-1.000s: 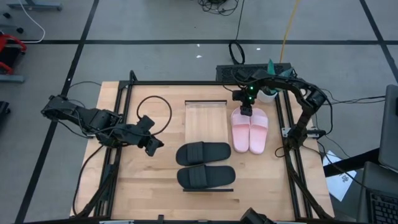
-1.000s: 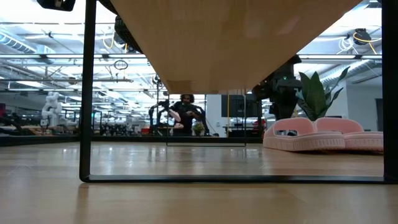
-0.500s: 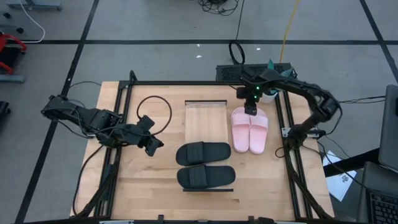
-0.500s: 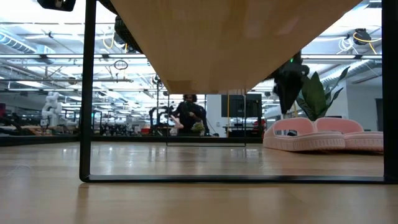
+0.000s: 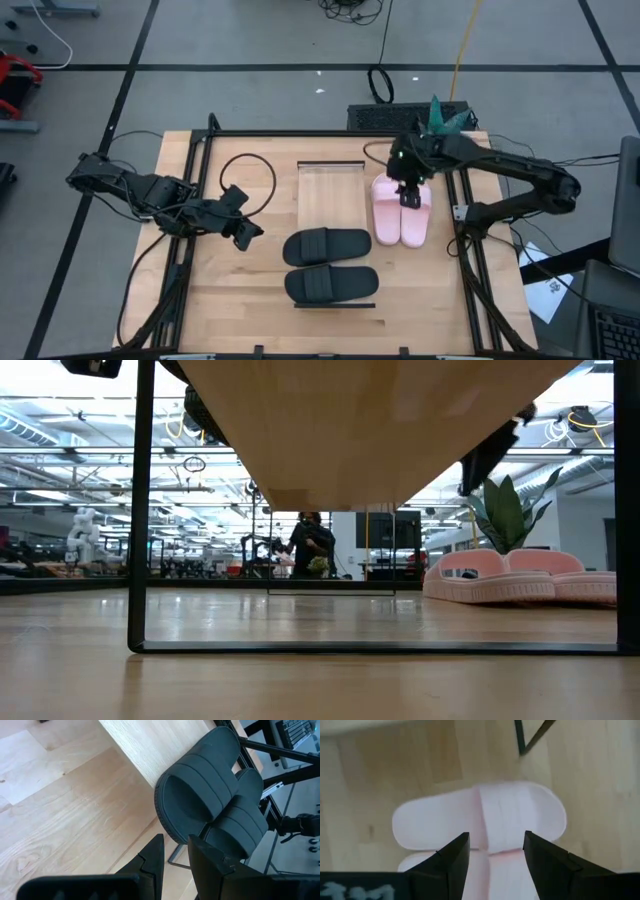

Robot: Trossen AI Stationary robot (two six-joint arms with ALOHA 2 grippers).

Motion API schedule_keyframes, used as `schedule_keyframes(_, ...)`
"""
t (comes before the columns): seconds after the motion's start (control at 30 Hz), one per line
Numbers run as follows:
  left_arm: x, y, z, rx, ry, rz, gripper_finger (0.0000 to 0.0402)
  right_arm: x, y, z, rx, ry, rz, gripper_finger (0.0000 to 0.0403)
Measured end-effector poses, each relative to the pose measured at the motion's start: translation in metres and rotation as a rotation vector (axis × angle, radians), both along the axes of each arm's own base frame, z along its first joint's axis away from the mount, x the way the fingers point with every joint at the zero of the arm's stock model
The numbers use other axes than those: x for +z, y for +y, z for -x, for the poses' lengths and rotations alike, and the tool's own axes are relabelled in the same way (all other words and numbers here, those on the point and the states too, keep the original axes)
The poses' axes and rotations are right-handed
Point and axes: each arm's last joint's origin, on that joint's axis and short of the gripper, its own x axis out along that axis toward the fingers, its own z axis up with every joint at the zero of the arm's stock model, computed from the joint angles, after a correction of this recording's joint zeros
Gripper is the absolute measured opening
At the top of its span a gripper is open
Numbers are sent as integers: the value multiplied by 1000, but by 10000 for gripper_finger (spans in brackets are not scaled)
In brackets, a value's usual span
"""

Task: Pick and place slides into the shelf
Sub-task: Put the left pink slides on the shelf

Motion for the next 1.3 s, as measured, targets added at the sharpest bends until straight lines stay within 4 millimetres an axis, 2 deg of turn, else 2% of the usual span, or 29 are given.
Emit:
schedule_keyframes(0.2, 0, 0, 0, 0, -1, 0, 83, -23, 22, 11, -61, 67, -34, 178)
schedule_keyframes(0.4, 0, 0, 0, 0, -1, 0, 83, -35, 35, 15, -269, 21, -111, 178)
schedule_keyframes(0.67, 0, 0, 0, -12, -1, -12, 83, -22, 52, 17, -619, -168, -264, 178)
schedule_keyframes(1.03, 0, 0, 0, -32, -2, -34, 83, -10, 70, 42, -1200, -313, -268, 178)
schedule_keyframes(1.2, 0, 4, -1, -24, -3, -74, 83, -9, 82, 43, -1361, -427, -284, 178)
schedule_keyframes(1.3, 0, 8, -2, -36, -2, -117, 83, -19, 91, 43, -1436, -484, -313, 178)
